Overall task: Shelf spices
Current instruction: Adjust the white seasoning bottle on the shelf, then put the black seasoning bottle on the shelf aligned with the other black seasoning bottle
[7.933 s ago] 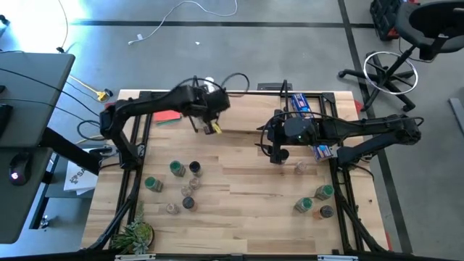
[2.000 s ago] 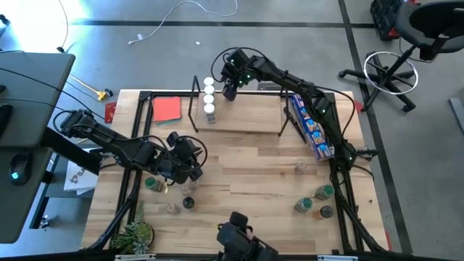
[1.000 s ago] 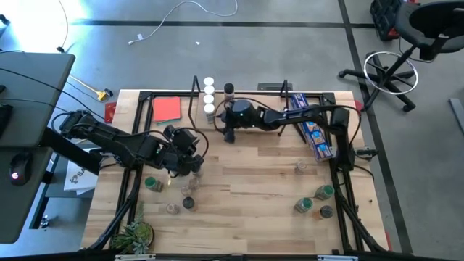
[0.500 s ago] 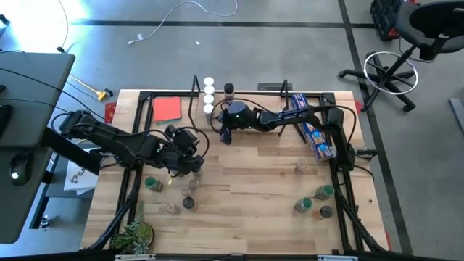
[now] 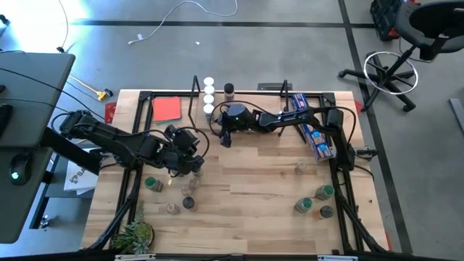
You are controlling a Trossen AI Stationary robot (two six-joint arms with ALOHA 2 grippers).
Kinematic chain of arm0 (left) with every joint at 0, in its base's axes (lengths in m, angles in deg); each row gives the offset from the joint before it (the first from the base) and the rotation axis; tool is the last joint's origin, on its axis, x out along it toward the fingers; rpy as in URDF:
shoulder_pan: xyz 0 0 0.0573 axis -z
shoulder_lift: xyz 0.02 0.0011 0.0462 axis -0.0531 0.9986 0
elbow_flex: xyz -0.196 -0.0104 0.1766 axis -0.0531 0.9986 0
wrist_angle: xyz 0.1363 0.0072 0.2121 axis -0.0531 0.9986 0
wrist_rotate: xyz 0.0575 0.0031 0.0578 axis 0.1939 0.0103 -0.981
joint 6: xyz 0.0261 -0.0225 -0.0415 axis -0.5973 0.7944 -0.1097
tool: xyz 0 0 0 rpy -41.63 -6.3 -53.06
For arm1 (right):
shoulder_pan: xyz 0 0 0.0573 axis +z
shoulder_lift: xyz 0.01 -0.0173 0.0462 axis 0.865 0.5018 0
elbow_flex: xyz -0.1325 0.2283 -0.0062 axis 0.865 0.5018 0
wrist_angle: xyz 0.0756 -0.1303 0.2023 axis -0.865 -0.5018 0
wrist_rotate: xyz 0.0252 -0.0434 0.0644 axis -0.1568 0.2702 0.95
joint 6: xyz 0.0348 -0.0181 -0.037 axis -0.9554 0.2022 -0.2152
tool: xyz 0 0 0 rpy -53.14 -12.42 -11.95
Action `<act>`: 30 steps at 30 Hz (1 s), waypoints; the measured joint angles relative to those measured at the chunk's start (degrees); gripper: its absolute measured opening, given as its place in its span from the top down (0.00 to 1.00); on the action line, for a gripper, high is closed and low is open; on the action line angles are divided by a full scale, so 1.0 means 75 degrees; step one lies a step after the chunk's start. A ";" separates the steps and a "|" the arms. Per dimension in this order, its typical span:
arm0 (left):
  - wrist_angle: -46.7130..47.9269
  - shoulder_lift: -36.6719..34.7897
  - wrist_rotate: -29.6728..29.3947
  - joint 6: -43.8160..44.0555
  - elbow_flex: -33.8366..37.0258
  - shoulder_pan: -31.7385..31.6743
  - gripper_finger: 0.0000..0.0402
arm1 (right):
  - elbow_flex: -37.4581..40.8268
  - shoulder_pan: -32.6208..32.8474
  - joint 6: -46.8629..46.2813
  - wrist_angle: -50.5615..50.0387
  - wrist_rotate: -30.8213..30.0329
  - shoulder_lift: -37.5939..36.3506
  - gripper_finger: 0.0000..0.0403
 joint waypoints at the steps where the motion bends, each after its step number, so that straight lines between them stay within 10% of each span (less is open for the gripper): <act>1: 0.0000 0.0000 0.0000 -0.0010 0.0000 0.0000 0.87 | 0.0000 0.0000 0.0077 0.0045 0.0096 0.0000 0.34; 20: -0.0015 0.0000 -0.0003 -0.0057 0.0000 0.0000 0.87 | 0.0009 0.0060 0.0204 0.1102 0.0272 -0.0121 0.34; 30: 0.0196 0.0000 0.0485 -0.0060 0.0000 0.0499 0.87 | 0.0011 0.1391 0.1803 -0.2304 -0.0704 -0.2457 0.34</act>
